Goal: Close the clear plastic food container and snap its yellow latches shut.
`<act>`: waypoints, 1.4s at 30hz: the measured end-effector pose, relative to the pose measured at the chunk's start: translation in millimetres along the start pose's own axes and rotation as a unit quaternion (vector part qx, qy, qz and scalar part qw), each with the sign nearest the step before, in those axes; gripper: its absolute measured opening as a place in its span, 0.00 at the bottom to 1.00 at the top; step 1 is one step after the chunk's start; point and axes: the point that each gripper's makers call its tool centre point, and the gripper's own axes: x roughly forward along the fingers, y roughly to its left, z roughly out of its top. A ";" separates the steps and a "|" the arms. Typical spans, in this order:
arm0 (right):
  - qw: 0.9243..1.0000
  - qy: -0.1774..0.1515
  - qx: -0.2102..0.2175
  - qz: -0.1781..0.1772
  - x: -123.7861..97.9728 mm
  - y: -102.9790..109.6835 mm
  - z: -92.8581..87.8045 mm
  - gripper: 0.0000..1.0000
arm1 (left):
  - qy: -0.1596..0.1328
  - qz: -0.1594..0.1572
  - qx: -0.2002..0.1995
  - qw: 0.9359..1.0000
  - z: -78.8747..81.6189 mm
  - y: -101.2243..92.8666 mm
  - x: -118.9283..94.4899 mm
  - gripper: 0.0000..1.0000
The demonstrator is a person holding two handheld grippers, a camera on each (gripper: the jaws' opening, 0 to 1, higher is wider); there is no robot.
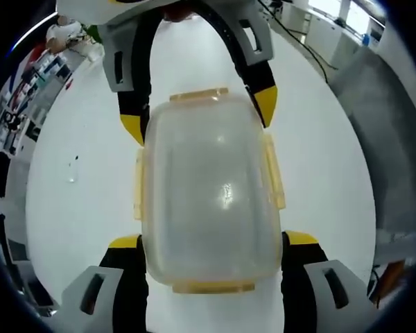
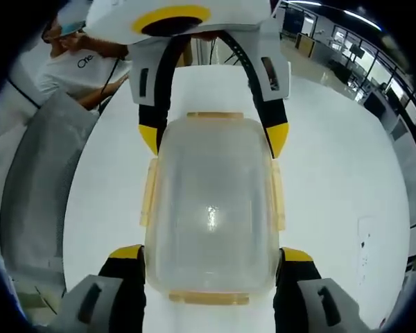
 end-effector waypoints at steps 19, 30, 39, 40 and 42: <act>1.000 0.009 0.010 -0.011 -0.2 -1.8 0.1 0.93 | 0.005 0.007 -0.018 1.000 0.0 1.6 0.1 0.91; 0.999 -0.007 0.030 -0.016 -18.0 9.4 -3.0 0.94 | -0.004 0.025 -0.053 0.998 -3.3 -4.6 -20.9 0.99; 0.997 -0.049 0.052 -0.039 -30.2 15.8 11.8 0.98 | -0.046 0.033 -0.112 0.992 4.7 -13.8 -32.7 0.99; 0.996 -0.053 0.057 -0.043 -31.1 15.6 12.3 0.99 | -0.051 0.037 -0.117 0.991 4.8 -14.4 -33.6 0.99; 0.993 -0.073 0.081 -0.051 -33.4 15.3 16.0 0.99 | -0.078 0.044 -0.144 0.985 11.4 -15.2 -36.7 0.99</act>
